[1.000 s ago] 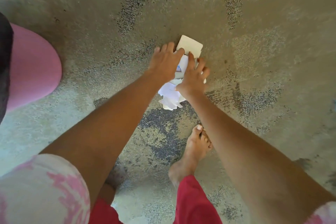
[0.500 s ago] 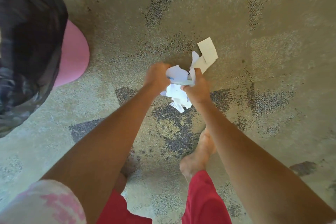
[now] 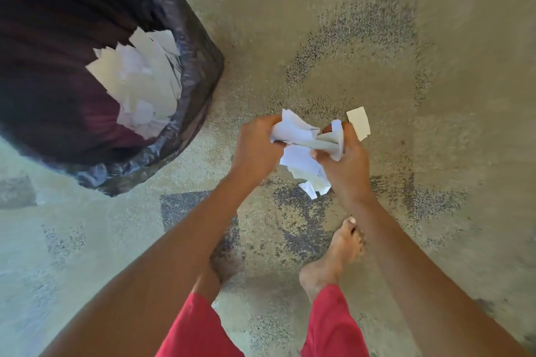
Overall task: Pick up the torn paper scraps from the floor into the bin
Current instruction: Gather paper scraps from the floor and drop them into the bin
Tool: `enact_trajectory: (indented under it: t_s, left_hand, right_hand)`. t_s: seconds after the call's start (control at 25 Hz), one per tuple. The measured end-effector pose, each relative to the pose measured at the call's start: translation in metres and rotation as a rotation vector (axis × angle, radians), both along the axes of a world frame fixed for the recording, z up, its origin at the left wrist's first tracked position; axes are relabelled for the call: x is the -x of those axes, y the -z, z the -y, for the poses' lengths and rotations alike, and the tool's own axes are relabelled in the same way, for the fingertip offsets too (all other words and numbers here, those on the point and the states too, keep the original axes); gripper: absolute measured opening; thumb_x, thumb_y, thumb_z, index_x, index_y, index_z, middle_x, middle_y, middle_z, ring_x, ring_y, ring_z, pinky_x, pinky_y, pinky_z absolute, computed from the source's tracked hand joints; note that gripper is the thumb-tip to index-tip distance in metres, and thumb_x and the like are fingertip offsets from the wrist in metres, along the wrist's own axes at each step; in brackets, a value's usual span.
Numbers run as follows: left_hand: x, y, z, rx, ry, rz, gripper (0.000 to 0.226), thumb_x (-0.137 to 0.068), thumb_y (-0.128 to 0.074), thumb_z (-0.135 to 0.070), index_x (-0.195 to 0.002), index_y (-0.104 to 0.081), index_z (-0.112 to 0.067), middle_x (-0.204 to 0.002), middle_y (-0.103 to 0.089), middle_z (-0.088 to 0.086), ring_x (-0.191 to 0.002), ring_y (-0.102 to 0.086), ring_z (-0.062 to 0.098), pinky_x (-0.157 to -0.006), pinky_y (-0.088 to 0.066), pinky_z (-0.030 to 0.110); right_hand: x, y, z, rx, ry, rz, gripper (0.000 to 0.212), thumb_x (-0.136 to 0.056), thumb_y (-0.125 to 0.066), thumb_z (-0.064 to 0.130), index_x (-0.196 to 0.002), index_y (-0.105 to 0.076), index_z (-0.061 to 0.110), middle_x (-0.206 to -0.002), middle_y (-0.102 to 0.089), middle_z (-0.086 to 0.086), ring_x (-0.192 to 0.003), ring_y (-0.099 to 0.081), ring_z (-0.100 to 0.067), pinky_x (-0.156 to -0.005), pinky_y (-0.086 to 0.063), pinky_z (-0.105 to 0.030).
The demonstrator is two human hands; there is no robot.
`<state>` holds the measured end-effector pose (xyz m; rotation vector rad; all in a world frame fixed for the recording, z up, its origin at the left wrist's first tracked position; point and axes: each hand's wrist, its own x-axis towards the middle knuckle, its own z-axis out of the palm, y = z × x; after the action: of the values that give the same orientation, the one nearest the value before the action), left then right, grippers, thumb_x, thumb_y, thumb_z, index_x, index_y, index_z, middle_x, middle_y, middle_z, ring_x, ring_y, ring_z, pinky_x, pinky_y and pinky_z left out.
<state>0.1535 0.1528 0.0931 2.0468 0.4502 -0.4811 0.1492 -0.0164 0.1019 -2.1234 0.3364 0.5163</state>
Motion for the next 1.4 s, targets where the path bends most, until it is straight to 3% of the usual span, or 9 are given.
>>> enact_trajectory:
  t_s: [0.08, 0.28, 0.44, 0.52, 0.68, 0.8, 0.88, 1.04, 1.4]
  left_hand:
    - [-0.009, -0.036, -0.012, -0.007, -0.041, 0.076, 0.037, -0.076, -0.068, 0.001, -0.109, -0.071, -0.015, -0.100, -0.073, 0.003, -0.089, -0.065, 0.020, -0.072, -0.051, 0.029]
    - [-0.028, -0.123, -0.069, -0.071, -0.186, 0.273, 0.035, -0.076, -0.071, -0.001, -0.108, -0.072, -0.015, -0.100, -0.073, -0.001, -0.089, -0.065, 0.015, -0.073, -0.049, 0.025]
    - [-0.031, -0.156, -0.127, -0.029, -0.362, 0.290, 0.023, -0.078, -0.072, -0.010, -0.101, -0.071, -0.012, -0.093, -0.073, 0.003, -0.089, -0.068, 0.022, -0.079, -0.057, 0.042]
    - [-0.028, -0.164, -0.153, -0.046, -0.456, 0.305, 0.022, -0.077, -0.075, -0.012, -0.099, -0.072, -0.015, -0.091, -0.073, -0.003, -0.088, -0.069, 0.014, -0.078, -0.058, 0.037]
    - [-0.017, -0.158, -0.192, -0.068, -0.606, 0.268, 0.026, -0.078, -0.078, -0.014, -0.102, -0.072, -0.019, -0.091, -0.070, -0.010, -0.089, -0.068, 0.008, -0.072, -0.056, 0.017]
    - [-0.009, -0.144, -0.210, -0.084, -0.679, 0.233, 0.021, -0.076, -0.077, -0.015, -0.094, -0.071, -0.023, -0.084, -0.070, -0.014, -0.084, -0.066, 0.008, -0.070, -0.056, 0.021]
    - [-0.004, -0.136, -0.216, -0.110, -0.707, 0.189, 0.020, -0.077, -0.074, -0.011, -0.089, -0.067, -0.026, -0.076, -0.065, -0.018, -0.077, -0.062, 0.007, -0.063, -0.050, 0.015]
    - [0.001, -0.112, -0.222, -0.173, -0.688, 0.142, 0.023, -0.078, -0.071, -0.009, -0.099, -0.070, -0.019, -0.083, -0.065, -0.009, -0.081, -0.062, 0.012, -0.070, -0.054, 0.028]
    - [0.007, -0.073, -0.217, -0.305, -0.520, -0.056, 0.038, -0.079, -0.075, -0.020, -0.114, -0.062, -0.014, -0.107, -0.068, 0.007, -0.100, -0.063, 0.027, -0.074, -0.052, 0.033]
  right_hand:
    - [-0.010, -0.033, -0.014, -0.065, 0.033, 0.055, 0.032, -0.079, -0.073, 0.002, -0.098, -0.052, 0.018, -0.083, -0.065, 0.010, -0.070, -0.059, 0.006, -0.056, -0.045, -0.011]
    - [-0.034, -0.111, -0.071, -0.254, 0.049, 0.139, 0.035, -0.079, -0.073, 0.014, -0.108, -0.054, 0.016, -0.098, -0.066, -0.003, -0.088, -0.064, -0.017, -0.065, -0.053, -0.033]
    - [-0.053, -0.148, -0.133, -0.358, -0.011, 0.176, 0.032, -0.082, -0.073, 0.006, -0.106, -0.052, 0.010, -0.094, -0.064, -0.001, -0.084, -0.061, -0.011, -0.064, -0.048, -0.013]
    - [-0.060, -0.152, -0.166, -0.355, -0.067, 0.185, 0.034, -0.081, -0.073, 0.005, -0.100, -0.052, 0.023, -0.090, -0.064, 0.009, -0.085, -0.061, -0.009, -0.069, -0.050, -0.019]
    - [-0.065, -0.141, -0.217, -0.326, -0.162, 0.173, 0.035, -0.081, -0.070, 0.003, -0.102, -0.052, 0.024, -0.087, -0.064, 0.013, -0.083, -0.064, -0.011, -0.069, -0.053, -0.025]
    - [-0.068, -0.121, -0.243, -0.247, -0.213, 0.202, 0.033, -0.078, -0.070, 0.004, -0.104, -0.053, 0.016, -0.088, -0.066, 0.006, -0.080, -0.065, -0.019, -0.065, -0.056, -0.038]
    - [-0.067, -0.109, -0.255, -0.190, -0.241, 0.203, 0.030, -0.078, -0.069, 0.004, -0.101, -0.053, 0.013, -0.087, -0.065, 0.005, -0.077, -0.063, -0.020, -0.060, -0.053, -0.036]
    - [-0.065, -0.089, -0.267, -0.058, -0.292, 0.223, 0.026, -0.080, -0.066, 0.005, -0.103, -0.053, 0.011, -0.091, -0.067, -0.002, -0.080, -0.062, -0.020, -0.062, -0.045, -0.028]
    - [-0.059, -0.061, -0.275, 0.039, -0.359, 0.179, 0.039, -0.076, -0.064, 0.001, -0.112, -0.055, 0.012, -0.102, -0.066, -0.008, -0.093, -0.062, -0.026, -0.076, -0.054, -0.042]
